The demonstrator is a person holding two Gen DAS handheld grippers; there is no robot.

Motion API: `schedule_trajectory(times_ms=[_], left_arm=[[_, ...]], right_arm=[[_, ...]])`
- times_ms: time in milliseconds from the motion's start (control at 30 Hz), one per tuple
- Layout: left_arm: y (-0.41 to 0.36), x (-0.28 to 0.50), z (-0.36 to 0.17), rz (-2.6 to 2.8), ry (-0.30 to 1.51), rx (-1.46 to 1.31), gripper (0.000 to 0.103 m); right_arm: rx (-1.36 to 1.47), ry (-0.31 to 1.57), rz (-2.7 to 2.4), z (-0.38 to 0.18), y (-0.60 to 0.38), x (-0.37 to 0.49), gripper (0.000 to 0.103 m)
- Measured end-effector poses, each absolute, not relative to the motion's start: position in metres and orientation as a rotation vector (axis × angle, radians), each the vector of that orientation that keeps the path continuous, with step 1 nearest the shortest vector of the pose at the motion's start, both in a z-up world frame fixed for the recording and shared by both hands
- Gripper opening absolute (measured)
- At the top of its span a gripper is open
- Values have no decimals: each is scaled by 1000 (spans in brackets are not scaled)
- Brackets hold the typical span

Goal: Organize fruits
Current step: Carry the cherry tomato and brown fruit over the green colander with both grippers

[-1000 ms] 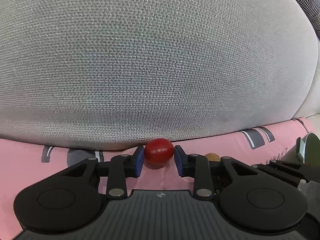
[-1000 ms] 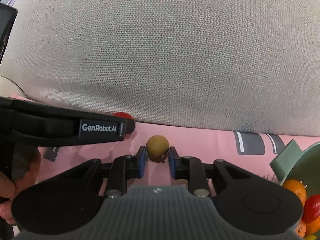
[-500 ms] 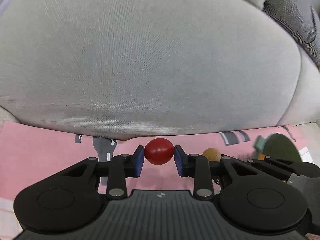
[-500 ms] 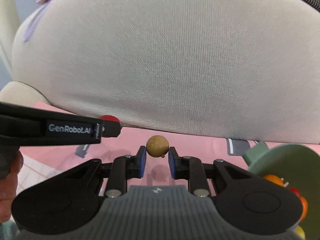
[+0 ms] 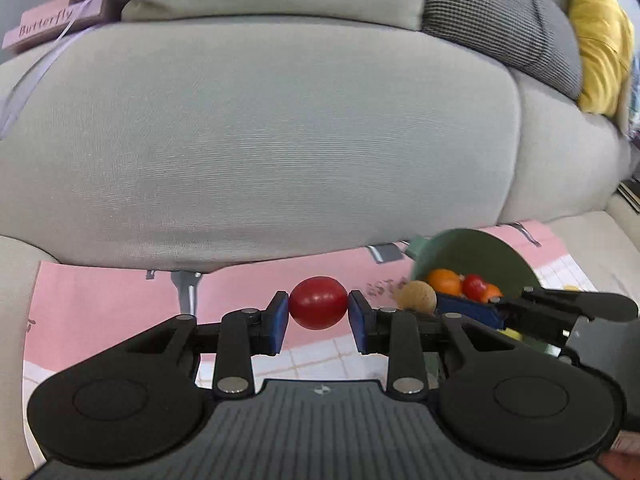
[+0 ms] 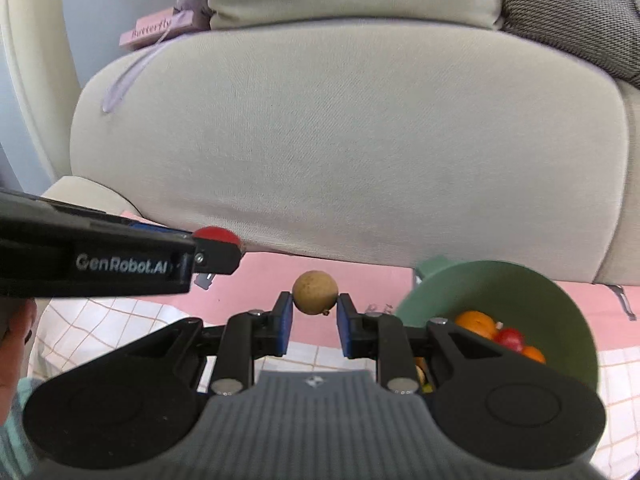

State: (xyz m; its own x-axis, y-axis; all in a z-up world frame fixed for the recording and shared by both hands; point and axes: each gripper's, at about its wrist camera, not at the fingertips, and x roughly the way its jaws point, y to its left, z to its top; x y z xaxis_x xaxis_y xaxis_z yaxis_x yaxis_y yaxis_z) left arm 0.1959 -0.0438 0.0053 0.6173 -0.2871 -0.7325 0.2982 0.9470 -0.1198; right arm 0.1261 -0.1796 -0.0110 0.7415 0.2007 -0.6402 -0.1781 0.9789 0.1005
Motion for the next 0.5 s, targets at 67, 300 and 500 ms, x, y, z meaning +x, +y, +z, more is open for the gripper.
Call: schedule_trajectory(times_ms=[67,300,500], left_arm=[[-50,185,9,-350,836,20,36],[-76,156,20,-405,833,55,36],[-100,145,24,-454,838,76,36]], right_arm=[[37,694,203,-5,-188,114,20],[46,671,183,3,-208,80,20],[65,667,142,2,-234,58,20]])
